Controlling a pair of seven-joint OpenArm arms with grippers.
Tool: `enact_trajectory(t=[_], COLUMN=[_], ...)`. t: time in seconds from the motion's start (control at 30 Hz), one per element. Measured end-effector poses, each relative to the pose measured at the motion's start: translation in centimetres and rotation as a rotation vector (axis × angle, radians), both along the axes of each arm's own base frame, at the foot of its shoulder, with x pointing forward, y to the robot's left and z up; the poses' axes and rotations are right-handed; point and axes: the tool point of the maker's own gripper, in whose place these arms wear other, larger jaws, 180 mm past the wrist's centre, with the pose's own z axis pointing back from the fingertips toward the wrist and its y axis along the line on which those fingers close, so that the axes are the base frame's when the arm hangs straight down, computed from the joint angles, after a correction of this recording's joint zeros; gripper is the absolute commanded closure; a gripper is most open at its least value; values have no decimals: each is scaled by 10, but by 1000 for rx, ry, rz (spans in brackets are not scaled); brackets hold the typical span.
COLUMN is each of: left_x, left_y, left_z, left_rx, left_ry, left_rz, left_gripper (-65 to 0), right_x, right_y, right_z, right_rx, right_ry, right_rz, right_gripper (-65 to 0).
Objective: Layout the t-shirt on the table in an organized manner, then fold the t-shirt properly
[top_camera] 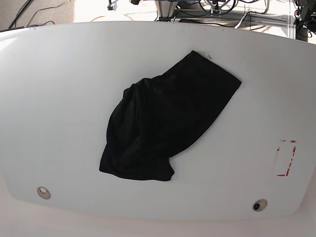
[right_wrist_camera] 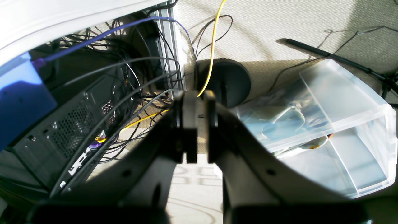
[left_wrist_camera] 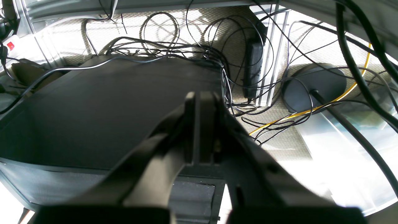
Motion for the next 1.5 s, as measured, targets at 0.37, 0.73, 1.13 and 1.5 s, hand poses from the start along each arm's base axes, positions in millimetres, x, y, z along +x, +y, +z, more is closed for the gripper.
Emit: enact_trajectory(t=[0.37,0.73,1.13,1.5], left_x=[-11,-43,-8,-26], left_y=[4,33,13,23], left_z=[1,10,5,7], left_rx=[6,52,22,40], left_ry=[8,28,-31,8], left_rz=[3,-21,-7,-8], left_gripper=[-12,-11,-7,-6], right_x=[-7,-29,19,-6], right_y=[-1,-13,22,9], right_z=[1,6,0,1], right_rx=[-2,-20,41,12], right_ry=[1,19,-71,-13], right_rz=[0,7,-8,-1], right_gripper=[-31,-29,-30,-30])
